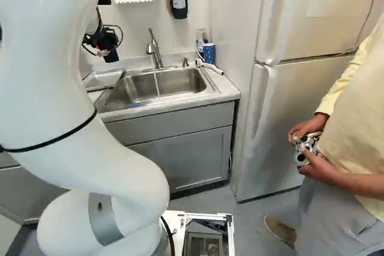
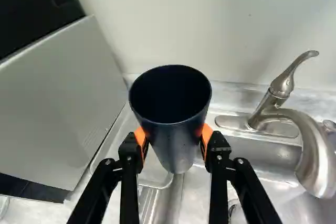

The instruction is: Rinse the cup and place it in the tray

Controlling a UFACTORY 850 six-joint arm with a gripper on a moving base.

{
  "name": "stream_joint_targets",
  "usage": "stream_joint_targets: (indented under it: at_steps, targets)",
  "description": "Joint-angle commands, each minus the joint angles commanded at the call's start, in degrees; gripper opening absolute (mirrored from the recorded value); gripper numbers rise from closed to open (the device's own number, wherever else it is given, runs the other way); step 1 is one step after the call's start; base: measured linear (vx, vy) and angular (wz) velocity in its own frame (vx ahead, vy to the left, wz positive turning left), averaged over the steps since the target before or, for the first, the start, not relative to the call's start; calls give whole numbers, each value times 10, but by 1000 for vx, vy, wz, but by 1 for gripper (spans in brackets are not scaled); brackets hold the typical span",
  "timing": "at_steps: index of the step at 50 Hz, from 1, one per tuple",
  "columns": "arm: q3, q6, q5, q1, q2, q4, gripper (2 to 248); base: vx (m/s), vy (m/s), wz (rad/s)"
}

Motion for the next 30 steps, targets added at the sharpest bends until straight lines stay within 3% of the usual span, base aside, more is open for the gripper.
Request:
stream_joint_targets:
  at_steps: [30]
  targets:
    - [-33,0,68,40,-65,3,120,0,0,0]
